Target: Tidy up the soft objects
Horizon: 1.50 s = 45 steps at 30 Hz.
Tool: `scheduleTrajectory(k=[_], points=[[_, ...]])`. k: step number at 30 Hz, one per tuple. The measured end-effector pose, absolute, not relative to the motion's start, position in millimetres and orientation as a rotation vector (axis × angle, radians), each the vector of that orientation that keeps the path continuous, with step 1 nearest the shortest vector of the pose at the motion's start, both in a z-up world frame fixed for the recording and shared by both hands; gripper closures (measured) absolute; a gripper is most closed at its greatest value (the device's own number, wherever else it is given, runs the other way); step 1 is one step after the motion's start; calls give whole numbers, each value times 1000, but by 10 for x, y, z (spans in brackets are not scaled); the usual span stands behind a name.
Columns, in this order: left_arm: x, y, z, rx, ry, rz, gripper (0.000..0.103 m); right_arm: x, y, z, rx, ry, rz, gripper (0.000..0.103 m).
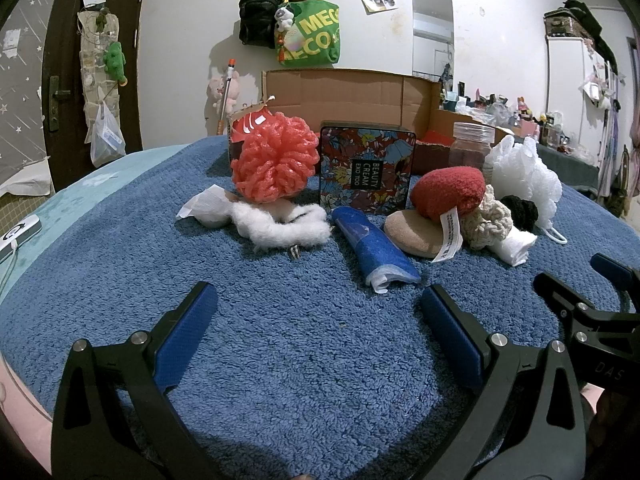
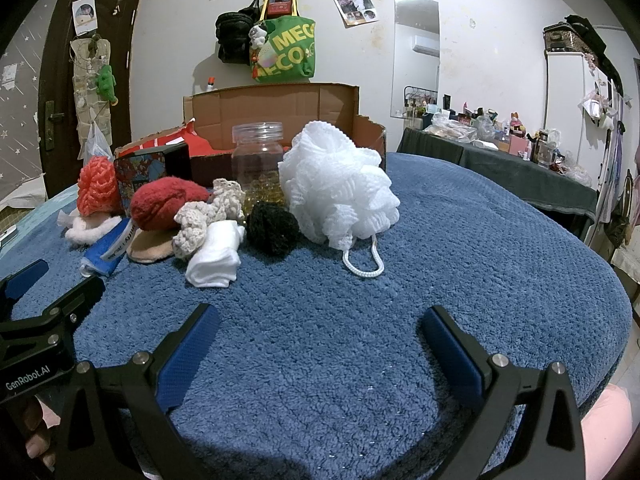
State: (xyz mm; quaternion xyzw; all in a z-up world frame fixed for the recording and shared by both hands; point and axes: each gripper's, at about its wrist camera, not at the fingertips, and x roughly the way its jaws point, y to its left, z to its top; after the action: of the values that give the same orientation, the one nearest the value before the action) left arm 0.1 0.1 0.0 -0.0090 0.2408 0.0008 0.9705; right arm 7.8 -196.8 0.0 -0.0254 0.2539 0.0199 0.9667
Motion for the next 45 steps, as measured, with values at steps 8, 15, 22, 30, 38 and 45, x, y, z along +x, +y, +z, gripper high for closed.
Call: scheduleTrajectory(k=[8,15,22,30,38,45], points=[[2,3,2,-18,491,-1,0,60,-1974,4,-47,515,42,0],[132,58,87,-27,528,-27,0,100,-2061,98,-19,527,58,0],[212,156,315,-58,544,-49,0,206,-2052,269,-15,519,82,0],[514,332,618,-68,564,-55,0,467,-2084,537,-31,514,87,0],[876,522,694,-109,638,-95,0,858,-2205,666,-14,583,125,0],[1047,575,611,-133,702,-154,30,1120,-2295,578,11,662,174,8]])
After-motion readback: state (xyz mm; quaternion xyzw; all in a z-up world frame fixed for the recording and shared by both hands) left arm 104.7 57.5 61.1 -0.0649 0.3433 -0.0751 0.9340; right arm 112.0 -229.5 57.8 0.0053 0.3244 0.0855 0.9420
